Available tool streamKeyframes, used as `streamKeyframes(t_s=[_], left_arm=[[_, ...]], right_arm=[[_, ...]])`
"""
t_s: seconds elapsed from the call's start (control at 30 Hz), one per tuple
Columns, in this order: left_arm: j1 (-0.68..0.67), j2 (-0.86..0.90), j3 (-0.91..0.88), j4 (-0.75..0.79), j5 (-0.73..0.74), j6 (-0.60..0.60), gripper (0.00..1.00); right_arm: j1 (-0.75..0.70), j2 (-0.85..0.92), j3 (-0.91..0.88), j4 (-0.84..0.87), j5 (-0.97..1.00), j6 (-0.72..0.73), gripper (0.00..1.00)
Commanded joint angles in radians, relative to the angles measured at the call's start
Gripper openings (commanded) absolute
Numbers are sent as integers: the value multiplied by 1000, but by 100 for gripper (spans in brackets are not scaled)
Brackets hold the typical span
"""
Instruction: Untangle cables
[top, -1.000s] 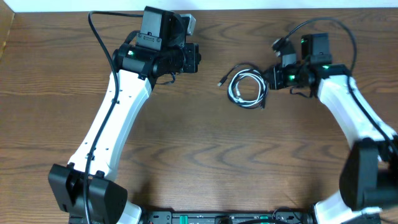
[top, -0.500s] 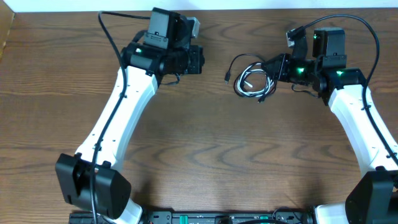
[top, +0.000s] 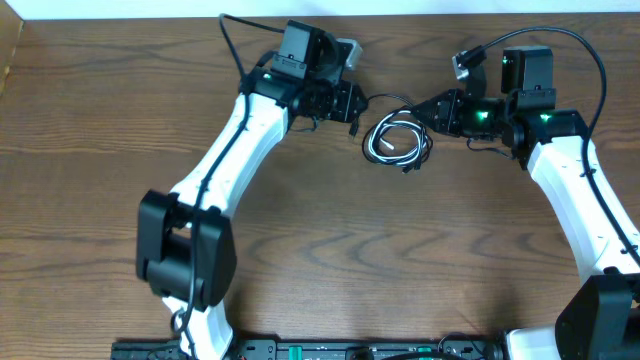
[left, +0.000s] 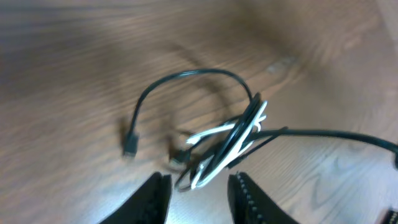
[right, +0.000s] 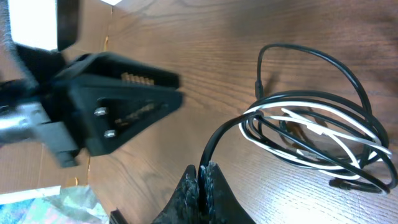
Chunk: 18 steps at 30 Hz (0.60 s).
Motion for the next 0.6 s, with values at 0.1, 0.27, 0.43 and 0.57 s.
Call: streamKeyframes(t_s=[0.1,0.27,0.43,0.57], left_arm=[[0,97,11,90,190,37,47],[0,149,11,131,255,37,50],[-1,181,11,134,254,37,50],[-1,185,11,134,254,37,49]], right_arm=[[4,-17,16,-4,-32,-30,1],[4,-17,16,-4,-32,-38,1],[4,-17,16,-4,-32,-45,1],[4,-17,16,-3,-32,-45,1]])
